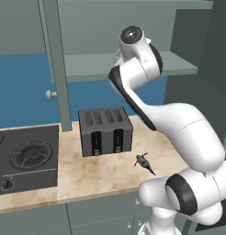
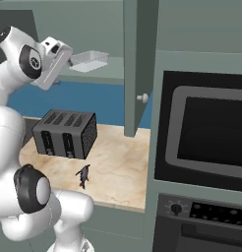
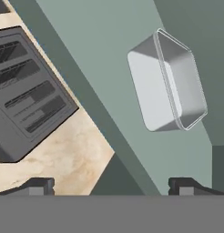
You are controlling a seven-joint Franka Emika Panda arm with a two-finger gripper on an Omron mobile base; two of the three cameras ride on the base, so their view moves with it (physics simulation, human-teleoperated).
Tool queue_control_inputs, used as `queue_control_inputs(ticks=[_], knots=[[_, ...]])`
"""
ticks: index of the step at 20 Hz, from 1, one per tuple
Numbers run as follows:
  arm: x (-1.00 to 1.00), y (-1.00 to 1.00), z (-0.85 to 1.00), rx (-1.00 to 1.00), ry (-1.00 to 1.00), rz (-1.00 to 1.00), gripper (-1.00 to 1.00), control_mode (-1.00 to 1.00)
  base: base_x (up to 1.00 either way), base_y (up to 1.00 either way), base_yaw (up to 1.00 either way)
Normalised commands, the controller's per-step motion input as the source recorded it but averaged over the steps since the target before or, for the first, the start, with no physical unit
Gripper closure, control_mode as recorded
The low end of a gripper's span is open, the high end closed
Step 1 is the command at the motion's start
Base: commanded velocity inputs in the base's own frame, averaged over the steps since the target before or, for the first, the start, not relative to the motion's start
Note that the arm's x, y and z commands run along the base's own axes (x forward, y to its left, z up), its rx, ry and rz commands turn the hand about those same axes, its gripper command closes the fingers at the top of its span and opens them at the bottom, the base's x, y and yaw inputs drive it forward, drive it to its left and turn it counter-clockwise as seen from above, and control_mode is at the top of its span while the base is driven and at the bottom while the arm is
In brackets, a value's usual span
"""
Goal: Retrieve the tupperware from the cabinet, then place the raw meat into the tupperware to avoid contamination.
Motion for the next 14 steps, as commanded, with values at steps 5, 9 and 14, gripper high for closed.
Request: queue_control_inputs(ticks=[5, 9, 14], knots=[[0.21, 0.00, 0.10, -0.02, -0.04, 0.00, -1.00, -1.00, 0.00, 0.00, 0.00], [0.21, 0.00, 0.13, -0.02, -0.05, 0.00, -1.00, -1.00, 0.00, 0.00, 0.00], [0.31, 0.00, 0.06, 0.00, 0.00, 0.00, -1.00, -1.00, 0.00, 0.00, 0.00]])
